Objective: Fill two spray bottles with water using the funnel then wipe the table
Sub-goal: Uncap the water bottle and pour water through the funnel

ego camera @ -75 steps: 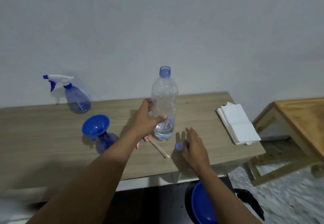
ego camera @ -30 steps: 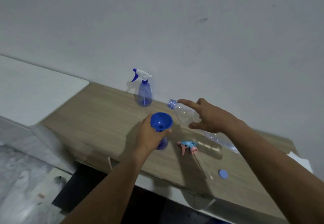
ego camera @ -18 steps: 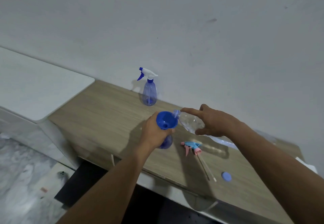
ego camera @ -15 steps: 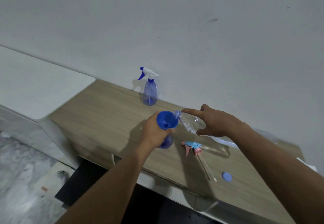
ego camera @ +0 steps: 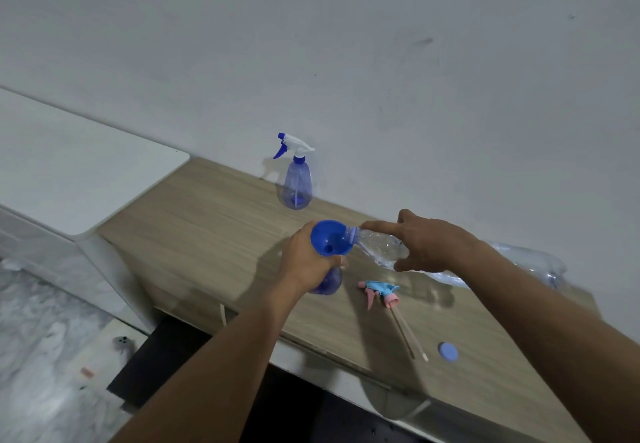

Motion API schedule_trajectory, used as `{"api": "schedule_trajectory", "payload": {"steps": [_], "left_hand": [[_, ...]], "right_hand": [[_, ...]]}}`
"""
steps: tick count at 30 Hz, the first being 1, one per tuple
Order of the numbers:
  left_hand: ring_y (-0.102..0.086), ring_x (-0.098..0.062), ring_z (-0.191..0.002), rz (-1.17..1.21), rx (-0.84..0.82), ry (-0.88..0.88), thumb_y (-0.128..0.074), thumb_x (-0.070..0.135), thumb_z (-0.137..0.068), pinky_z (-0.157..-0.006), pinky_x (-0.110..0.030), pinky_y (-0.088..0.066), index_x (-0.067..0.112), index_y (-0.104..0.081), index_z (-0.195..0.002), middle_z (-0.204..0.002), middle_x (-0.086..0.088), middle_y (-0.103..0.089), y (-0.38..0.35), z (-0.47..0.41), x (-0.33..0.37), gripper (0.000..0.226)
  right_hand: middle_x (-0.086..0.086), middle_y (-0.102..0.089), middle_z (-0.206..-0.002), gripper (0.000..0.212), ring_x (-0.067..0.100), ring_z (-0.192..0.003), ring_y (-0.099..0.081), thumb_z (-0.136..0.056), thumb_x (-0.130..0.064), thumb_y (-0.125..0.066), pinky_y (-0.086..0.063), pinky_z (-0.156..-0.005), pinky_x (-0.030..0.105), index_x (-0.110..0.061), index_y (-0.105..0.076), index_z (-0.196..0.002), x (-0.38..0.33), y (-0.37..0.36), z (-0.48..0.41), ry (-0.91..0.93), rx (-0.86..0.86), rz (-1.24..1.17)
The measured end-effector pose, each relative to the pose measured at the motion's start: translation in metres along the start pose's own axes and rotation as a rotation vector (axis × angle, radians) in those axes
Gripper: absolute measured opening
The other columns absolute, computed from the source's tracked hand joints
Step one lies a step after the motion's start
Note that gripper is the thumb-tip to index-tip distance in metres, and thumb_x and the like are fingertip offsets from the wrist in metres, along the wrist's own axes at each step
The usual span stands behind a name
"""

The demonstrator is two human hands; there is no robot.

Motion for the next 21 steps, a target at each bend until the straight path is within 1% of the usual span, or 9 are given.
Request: {"api": "schedule_trajectory", "payload": {"steps": [4,9,12,16,19,21], "left_hand": [[-0.065,-0.004,-0.084,-0.004,-0.002,0.003,-0.086,0.021,-0.062,-0.081,-0.036,-0.059,0.034,-0.061,-0.102,-0.090,0.014,-0.069,-0.0001,-0.0014,0.0004,0.049],[-0.067,-0.004,-0.087,0.009,-0.006,0.008,-0.087,0.022,-0.060,-0.084,-0.037,-0.059,0.034,-0.062,-0.105,-0.093,0.015,-0.070,0.0000,-0.0022,-0.0020,0.053],[-0.066,-0.003,-0.088,0.002,-0.001,0.008,-0.086,0.023,-0.061,-0.084,-0.035,-0.059,0.037,-0.062,-0.105,-0.093,0.016,-0.071,0.0003,-0.0016,-0.0018,0.051],[-0.066,-0.002,-0.087,0.006,-0.004,0.009,-0.087,0.024,-0.062,-0.084,-0.034,-0.058,0.037,-0.062,-0.104,-0.093,0.016,-0.070,0.0007,-0.0007,-0.0002,0.050],[-0.066,-0.003,-0.088,0.013,-0.005,0.011,-0.088,0.025,-0.061,-0.085,-0.035,-0.058,0.042,-0.058,-0.097,-0.093,0.016,-0.069,0.0005,-0.0002,0.0009,0.050],[-0.066,-0.004,-0.088,0.018,-0.004,0.012,-0.087,0.024,-0.060,-0.085,-0.035,-0.057,0.043,-0.058,-0.093,-0.093,0.016,-0.070,0.0003,-0.0002,0.0004,0.048]], "right_hand": [[-0.001,-0.041,-0.111,0.089,0.014,-0.068,-0.052,-0.086,-0.040,-0.068,-0.043,-0.059,0.028,-0.066,-0.007,-0.145,-0.0004,0.0008,-0.0008,-0.002,0.003,0.002],[-0.001,-0.042,-0.113,0.090,0.019,-0.076,-0.055,-0.087,-0.040,-0.069,-0.043,-0.060,0.028,-0.066,-0.006,-0.145,-0.0001,-0.0006,-0.0007,0.007,0.009,0.022],[-0.001,-0.041,-0.113,0.091,0.017,-0.072,-0.054,-0.087,-0.040,-0.069,-0.046,-0.061,0.030,-0.066,-0.005,-0.145,0.0000,-0.0005,-0.0009,0.006,0.018,0.021],[-0.001,-0.042,-0.114,0.089,0.015,-0.068,-0.051,-0.088,-0.039,-0.068,-0.039,-0.056,0.026,-0.065,-0.006,-0.146,0.0016,-0.0010,0.0011,0.006,0.048,0.008],[0.000,-0.044,-0.119,0.088,0.020,-0.074,-0.058,-0.088,-0.039,-0.068,-0.045,-0.061,0.029,-0.063,-0.007,-0.147,0.0037,-0.0032,0.0020,0.012,0.071,-0.016],[0.000,-0.043,-0.120,0.089,0.020,-0.076,-0.058,-0.089,-0.037,-0.069,-0.046,-0.063,0.029,-0.062,-0.008,-0.147,0.0049,-0.0039,0.0014,0.017,0.092,-0.070]]}}
Point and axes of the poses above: each hand's wrist, its own z-axis away from the middle knuckle, its own y-axis out of the back of the hand, x = y × z, the point moved 2 cm from there along -z, towards the middle knuckle
